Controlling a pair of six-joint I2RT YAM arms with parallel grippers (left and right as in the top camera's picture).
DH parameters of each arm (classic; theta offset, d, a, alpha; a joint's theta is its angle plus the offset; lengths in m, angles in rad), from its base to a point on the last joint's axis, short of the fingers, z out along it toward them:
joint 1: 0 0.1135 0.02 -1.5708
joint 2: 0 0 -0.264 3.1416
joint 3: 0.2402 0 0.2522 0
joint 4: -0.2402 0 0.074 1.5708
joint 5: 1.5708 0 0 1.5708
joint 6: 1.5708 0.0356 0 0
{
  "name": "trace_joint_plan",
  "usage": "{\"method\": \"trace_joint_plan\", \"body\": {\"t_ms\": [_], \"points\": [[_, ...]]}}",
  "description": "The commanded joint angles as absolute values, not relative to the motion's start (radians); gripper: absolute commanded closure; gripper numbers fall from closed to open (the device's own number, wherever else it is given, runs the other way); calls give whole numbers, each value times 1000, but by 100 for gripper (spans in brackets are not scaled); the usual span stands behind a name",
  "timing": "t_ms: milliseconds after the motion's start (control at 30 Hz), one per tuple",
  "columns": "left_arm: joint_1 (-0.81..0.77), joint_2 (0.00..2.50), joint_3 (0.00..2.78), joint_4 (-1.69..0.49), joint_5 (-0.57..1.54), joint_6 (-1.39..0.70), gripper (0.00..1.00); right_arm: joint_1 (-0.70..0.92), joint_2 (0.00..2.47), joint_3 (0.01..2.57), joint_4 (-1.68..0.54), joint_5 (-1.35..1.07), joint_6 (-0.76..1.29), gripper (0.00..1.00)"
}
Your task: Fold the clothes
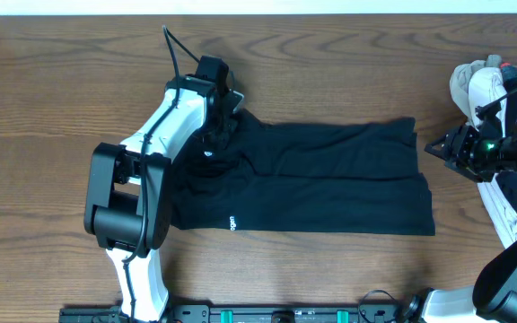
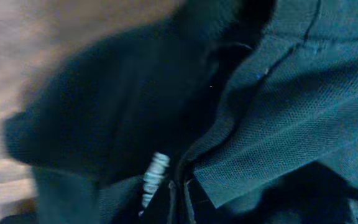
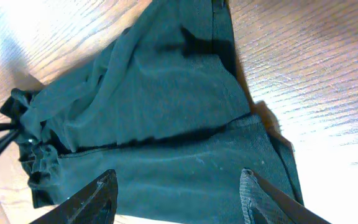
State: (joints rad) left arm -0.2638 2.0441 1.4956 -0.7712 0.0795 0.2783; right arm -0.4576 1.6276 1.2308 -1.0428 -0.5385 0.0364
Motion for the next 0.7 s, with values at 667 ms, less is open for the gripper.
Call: {"method": "trace_joint_plan", "body": {"t_ms": [667], "points": [[-288, 1914, 1575, -979, 150, 245, 83, -451, 1627, 1242, -1023, -542, 37, 37]]}}
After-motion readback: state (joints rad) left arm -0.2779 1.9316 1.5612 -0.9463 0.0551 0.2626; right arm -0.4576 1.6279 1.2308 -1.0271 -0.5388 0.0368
